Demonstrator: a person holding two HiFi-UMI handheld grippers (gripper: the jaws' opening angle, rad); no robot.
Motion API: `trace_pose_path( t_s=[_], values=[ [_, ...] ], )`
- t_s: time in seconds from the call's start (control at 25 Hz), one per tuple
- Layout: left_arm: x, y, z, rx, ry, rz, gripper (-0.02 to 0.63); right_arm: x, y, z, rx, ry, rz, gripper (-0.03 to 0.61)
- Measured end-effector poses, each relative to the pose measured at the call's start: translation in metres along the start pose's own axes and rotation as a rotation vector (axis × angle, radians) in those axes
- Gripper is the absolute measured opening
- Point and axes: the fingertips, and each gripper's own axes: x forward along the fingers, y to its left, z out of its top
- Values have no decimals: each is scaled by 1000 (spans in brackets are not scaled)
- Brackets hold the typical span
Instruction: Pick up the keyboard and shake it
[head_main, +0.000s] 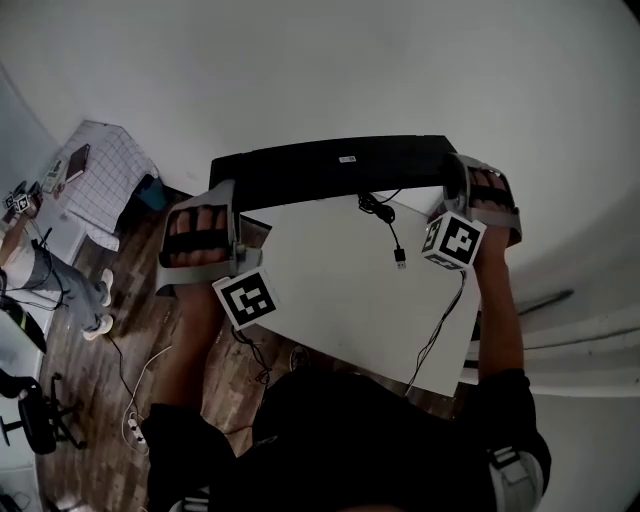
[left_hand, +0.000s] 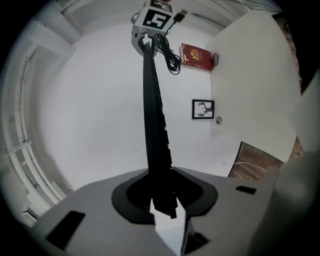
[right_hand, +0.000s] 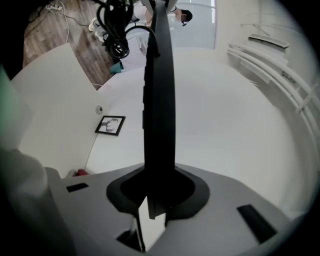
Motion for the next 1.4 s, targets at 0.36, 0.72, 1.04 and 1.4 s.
trace_pose_path(
  t_s=[0.36, 0.72, 1.04, 1.4],
  values=[
    [35, 26, 60, 14, -116, -4, 107, -112, -55, -60, -100, 186, -46, 97],
    [29, 67, 103, 8, -282, 48, 120, -196, -102, -79, -160, 413, -79, 98],
    [17, 23, 201, 6, -360, -23, 124, -253, -58, -119, -179, 483, -57, 104],
    [71, 44, 198, -71, -366, -26, 103, -234, -86, -80, -146, 474, -23, 107]
  ],
)
